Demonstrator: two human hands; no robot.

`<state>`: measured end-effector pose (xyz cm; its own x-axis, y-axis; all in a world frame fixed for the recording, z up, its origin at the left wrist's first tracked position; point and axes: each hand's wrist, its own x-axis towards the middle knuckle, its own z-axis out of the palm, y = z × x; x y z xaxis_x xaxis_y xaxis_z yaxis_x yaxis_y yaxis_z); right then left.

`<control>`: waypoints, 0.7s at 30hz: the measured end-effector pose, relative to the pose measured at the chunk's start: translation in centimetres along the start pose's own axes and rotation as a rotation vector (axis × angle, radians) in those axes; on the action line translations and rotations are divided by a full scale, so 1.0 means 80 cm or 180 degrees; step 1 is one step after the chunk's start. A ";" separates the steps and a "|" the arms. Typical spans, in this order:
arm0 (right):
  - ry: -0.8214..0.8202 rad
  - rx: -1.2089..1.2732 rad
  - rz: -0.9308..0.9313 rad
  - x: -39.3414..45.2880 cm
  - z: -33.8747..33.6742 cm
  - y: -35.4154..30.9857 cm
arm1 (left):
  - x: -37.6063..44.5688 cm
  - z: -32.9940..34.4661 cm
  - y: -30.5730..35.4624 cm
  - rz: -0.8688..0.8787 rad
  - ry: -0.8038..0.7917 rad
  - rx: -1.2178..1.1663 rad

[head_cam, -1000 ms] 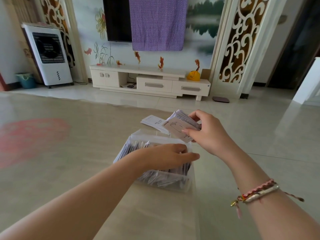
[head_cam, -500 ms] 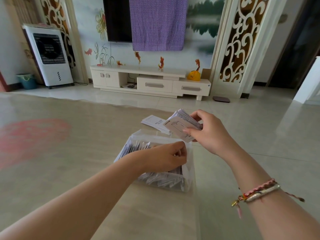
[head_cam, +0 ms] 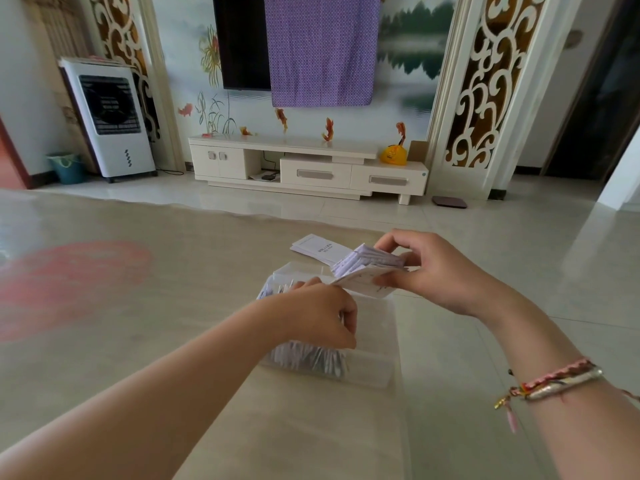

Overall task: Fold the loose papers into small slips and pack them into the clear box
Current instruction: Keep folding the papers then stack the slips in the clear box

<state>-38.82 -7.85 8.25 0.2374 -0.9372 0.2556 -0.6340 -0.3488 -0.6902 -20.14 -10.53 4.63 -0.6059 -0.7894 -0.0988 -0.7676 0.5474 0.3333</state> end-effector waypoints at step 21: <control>-0.0899 -0.2394 -0.0055 0.002 0.031 -0.032 | -0.010 -0.014 -0.022 -0.0108 -0.0348 0.0153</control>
<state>-35.36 -7.10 8.37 0.3651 -0.9309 0.0118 -0.9307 -0.3653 -0.0210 -18.10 -11.16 5.19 -0.5966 -0.7741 -0.2119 -0.7956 0.5357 0.2830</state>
